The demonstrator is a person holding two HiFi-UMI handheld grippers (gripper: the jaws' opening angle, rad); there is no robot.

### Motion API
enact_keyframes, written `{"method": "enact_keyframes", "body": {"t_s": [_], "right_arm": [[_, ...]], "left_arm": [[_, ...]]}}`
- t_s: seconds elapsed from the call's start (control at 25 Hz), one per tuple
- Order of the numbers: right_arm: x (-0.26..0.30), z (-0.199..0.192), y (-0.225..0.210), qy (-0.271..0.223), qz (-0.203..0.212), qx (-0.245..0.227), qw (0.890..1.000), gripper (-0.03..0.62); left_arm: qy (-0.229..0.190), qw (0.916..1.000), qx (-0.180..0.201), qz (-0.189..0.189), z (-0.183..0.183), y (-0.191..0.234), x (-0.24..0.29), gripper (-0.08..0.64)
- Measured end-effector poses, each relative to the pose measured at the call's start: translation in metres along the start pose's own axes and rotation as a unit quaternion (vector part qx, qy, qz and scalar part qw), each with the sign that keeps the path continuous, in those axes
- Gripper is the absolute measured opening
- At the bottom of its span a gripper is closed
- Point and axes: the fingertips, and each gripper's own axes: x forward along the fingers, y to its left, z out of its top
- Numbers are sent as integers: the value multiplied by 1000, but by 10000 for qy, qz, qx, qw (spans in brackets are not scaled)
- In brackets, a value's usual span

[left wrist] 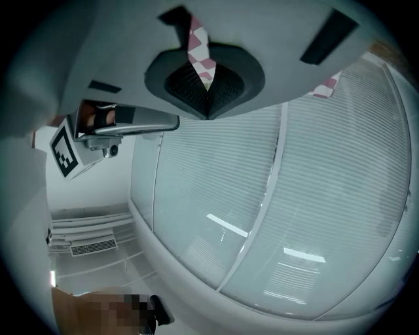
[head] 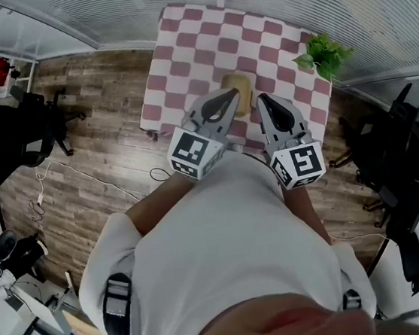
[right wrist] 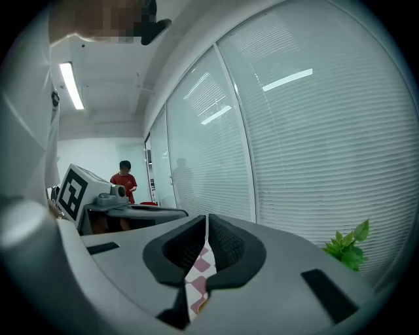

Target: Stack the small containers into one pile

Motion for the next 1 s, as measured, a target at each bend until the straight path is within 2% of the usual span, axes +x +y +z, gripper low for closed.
{"method": "enact_keyframes", "body": {"t_s": [0.2, 0.48, 0.64, 1.0], "right_arm": [[-7, 10, 4, -91, -34, -121, 9999, 32], [-8, 15, 1, -160, -119, -46, 9998, 32], [-8, 14, 0, -135, -89, 121, 9998, 32], [-6, 11, -2, -63, -62, 96, 9999, 32]], "left_arm": [[-133, 9998, 129, -21, 11, -9, -2, 34], [-246, 9994, 243, -73, 20, -14, -1, 34], [-263, 9995, 188, -38, 21, -12, -2, 34], [-150, 9999, -40, -62, 12, -8, 2, 34]]}}
